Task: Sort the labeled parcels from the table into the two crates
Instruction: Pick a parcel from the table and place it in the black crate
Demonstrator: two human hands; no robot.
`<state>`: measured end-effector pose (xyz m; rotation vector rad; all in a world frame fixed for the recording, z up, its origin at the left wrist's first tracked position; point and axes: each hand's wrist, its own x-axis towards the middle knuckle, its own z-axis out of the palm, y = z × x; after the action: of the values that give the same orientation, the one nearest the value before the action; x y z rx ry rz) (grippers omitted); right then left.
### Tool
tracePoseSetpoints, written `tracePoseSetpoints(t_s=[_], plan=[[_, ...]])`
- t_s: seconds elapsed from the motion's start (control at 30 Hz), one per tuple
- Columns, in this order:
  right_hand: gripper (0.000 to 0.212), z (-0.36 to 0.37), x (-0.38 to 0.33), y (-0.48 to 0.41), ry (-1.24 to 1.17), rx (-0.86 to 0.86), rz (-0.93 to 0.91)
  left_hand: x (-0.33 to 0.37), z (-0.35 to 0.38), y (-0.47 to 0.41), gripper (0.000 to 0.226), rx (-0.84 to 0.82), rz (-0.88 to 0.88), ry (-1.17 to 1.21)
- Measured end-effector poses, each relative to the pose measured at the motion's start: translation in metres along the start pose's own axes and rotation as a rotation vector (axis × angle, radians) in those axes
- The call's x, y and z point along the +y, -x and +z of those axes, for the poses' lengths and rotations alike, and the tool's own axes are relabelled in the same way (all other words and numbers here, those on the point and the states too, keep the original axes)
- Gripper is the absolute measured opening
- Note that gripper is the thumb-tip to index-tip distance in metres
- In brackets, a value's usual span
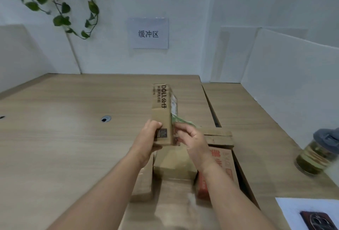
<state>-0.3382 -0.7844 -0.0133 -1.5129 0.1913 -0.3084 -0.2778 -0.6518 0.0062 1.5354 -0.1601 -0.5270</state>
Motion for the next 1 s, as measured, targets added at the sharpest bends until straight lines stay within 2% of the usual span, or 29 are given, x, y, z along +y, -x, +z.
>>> tracePoseSetpoints(t_s=[0.1,0.17,0.27,0.37,0.47,0.5,0.57,0.63,0.7,0.77,0.83,0.93,1.0], plan=[[0.03,0.015,0.009,-0.006,0.02,-0.016,0.017,-0.001,-0.018,0.014,0.042,-0.004,0.056,0.012],[0.031,0.029,0.008,-0.006,0.038,-0.046,-0.009,-0.003,-0.031,0.026,0.045,0.016,0.071,0.039],[0.03,0.053,0.006,-0.009,0.062,-0.115,-0.062,-0.001,-0.051,0.041,0.066,0.134,0.122,0.038],[0.029,0.081,0.005,-0.012,0.155,-0.174,-0.07,0.001,-0.077,0.051,0.053,0.274,0.16,0.08],[0.016,0.103,0.003,-0.009,0.075,-0.067,-0.054,0.0,-0.11,0.062,0.032,0.389,0.17,0.215],[0.013,0.108,0.003,-0.007,-0.017,-0.01,-0.018,-0.001,-0.123,0.066,0.033,0.407,0.169,0.253],[0.011,0.121,0.004,-0.005,-0.15,0.037,0.073,-0.004,-0.149,0.078,0.053,0.418,0.177,0.299],[0.026,0.141,0.003,-0.002,-0.173,-0.084,0.13,-0.006,-0.172,0.091,0.061,0.426,0.192,0.316],[0.044,0.169,0.002,0.003,-0.151,-0.312,0.168,-0.009,-0.194,0.109,0.055,0.426,0.199,0.311],[0.049,0.2,-0.003,0.014,-0.108,-0.507,0.177,-0.011,-0.217,0.128,0.056,0.443,0.202,0.291],[0.053,0.231,-0.007,0.024,-0.076,-0.585,0.167,-0.012,-0.242,0.15,0.054,0.483,0.194,0.208],[0.058,0.276,-0.007,0.039,-0.078,-0.621,0.134,-0.016,-0.281,0.186,0.046,0.555,0.149,-0.05],[0.062,0.307,-0.008,0.049,-0.057,-0.658,0.1,-0.023,-0.304,0.211,0.042,0.581,0.17,-0.13]])
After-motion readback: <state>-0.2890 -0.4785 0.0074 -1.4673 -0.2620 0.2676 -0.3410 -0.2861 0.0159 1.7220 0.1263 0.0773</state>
